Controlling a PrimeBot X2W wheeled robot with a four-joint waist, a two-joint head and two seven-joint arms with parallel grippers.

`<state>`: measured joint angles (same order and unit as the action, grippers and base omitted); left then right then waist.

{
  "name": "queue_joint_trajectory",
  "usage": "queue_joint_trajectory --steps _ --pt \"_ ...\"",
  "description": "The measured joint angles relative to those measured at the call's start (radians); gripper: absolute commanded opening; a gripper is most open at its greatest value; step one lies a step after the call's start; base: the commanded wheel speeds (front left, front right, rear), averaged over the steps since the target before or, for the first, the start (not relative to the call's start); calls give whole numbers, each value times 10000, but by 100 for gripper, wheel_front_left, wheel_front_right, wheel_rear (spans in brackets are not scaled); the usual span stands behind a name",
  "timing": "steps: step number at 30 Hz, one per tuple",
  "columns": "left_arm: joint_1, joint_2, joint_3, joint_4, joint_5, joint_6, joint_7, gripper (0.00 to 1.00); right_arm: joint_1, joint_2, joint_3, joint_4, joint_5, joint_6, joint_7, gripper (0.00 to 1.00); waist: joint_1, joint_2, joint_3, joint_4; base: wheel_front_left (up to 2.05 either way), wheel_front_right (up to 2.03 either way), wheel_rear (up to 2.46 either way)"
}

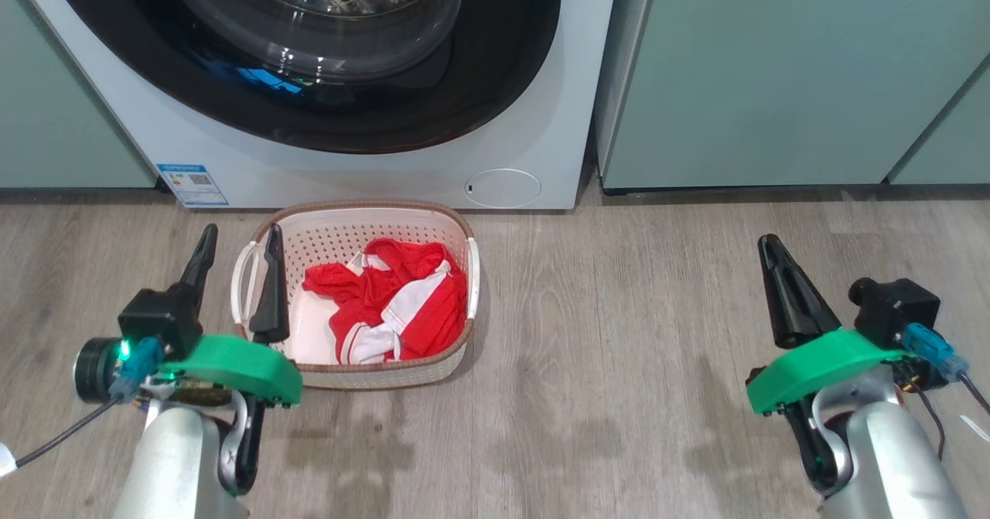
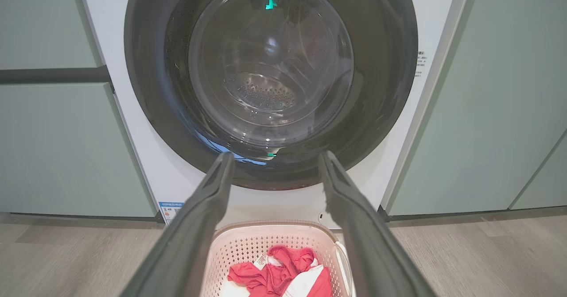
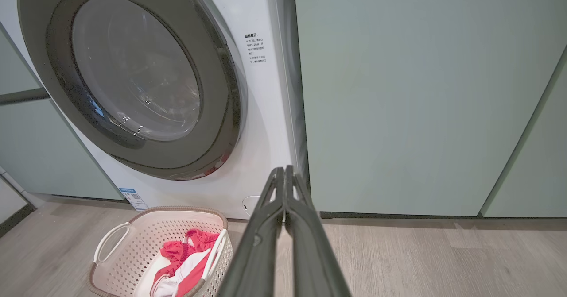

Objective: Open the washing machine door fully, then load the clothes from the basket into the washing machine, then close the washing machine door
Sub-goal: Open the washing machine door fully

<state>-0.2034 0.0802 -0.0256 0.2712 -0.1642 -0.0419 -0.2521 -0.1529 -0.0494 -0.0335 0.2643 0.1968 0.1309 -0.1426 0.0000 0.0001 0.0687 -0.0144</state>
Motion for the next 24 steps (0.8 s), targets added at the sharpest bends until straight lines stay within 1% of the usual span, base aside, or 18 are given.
queue_joint_trajectory --steps 6,10,13,15,18,21,24 --pt "0 -27 29 -52 -2 -2 0 100 -11 0 44 2 322 0 -71 0 0 0 98 -10 0 0 0" --pt "-1 -27 27 -146 130 -2 0 100 -72 0 88 65 1216 0 -69 0 0 0 188 -19 0 0 0" --pt "-5 -27 29 -226 130 -2 0 100 -264 -2 167 151 3145 0 -21 0 0 0 317 -18 0 0 0" --pt "-26 -29 31 -307 130 -2 0 100 -499 -2 322 142 4769 0 56 0 0 0 448 -18 0 0 0" --pt "-122 -29 59 -439 130 -77 0 100 -962 0 374 138 6759 0 205 0 0 0 714 -21 0 0 0" --pt "-380 -33 88 -640 130 -81 0 100 -1512 -2 305 173 8544 -2 445 0 0 0 1057 -16 0 0 0" --pt "-706 -58 96 -842 130 -92 -2 100 -2233 -4 46 326 9986 -2 740 0 0 0 1470 8 0 0 0"
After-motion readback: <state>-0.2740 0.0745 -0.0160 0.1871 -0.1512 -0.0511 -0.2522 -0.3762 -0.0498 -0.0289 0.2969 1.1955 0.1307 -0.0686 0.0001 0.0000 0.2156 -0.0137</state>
